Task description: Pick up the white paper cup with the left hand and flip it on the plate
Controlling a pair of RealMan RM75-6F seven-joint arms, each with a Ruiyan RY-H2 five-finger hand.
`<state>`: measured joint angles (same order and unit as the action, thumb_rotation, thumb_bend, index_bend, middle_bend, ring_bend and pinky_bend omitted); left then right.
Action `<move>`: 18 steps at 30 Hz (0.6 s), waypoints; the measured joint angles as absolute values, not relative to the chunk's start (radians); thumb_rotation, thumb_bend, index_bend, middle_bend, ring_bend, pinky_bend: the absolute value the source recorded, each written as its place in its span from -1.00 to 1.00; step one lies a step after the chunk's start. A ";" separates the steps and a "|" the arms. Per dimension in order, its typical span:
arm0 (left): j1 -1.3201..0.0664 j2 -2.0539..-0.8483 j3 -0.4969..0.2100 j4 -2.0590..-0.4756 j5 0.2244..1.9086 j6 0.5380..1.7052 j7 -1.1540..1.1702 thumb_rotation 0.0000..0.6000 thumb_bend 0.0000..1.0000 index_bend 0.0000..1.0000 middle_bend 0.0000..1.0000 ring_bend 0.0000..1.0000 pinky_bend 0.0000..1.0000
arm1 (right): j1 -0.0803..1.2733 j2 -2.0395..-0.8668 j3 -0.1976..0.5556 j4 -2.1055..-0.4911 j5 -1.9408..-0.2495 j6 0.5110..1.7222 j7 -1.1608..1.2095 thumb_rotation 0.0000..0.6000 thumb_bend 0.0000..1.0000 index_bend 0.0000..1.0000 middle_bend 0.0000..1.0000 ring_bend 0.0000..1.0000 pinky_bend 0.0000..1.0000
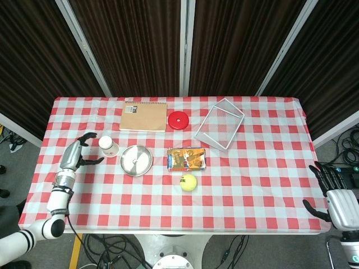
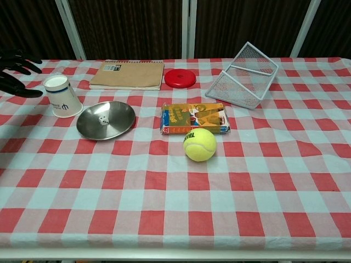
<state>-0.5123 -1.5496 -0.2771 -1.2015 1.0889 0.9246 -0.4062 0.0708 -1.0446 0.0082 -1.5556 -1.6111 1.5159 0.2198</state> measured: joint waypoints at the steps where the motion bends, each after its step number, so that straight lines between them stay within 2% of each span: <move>1: -0.519 -1.558 -0.282 -1.172 1.088 0.897 -0.442 1.00 -0.73 -0.65 -0.72 -0.78 -0.55 | 0.071 -1.044 0.009 -1.558 -1.609 1.514 0.218 1.00 -0.66 -1.00 -0.97 -1.00 -1.00; 5: -0.557 -1.609 -0.299 -1.030 1.101 0.805 -0.545 1.00 -0.74 -0.65 -0.72 -0.81 -0.59 | 0.073 -1.040 0.013 -1.572 -1.605 1.511 0.203 1.00 -0.66 -1.00 -0.97 -1.00 -1.00; 10: -0.597 -1.661 -0.311 -0.925 1.121 0.729 -0.629 1.00 -0.74 -0.61 -0.71 -0.81 -0.59 | 0.079 -1.037 0.016 -1.586 -1.598 1.498 0.190 1.00 -0.66 -1.00 -0.97 -1.00 -1.00; 18: -0.634 -1.715 -0.314 -0.843 1.165 0.715 -0.683 1.00 -0.74 -0.43 -0.60 -0.77 -0.59 | 0.082 -1.034 0.018 -1.601 -1.592 1.490 0.176 1.00 -0.66 -1.00 -0.97 -1.00 -1.00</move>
<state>-0.6336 -1.7147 -0.3136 -0.8435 1.1652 0.7147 -0.6827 0.0823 -1.0342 0.0179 -1.6008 -1.5923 1.4901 0.1755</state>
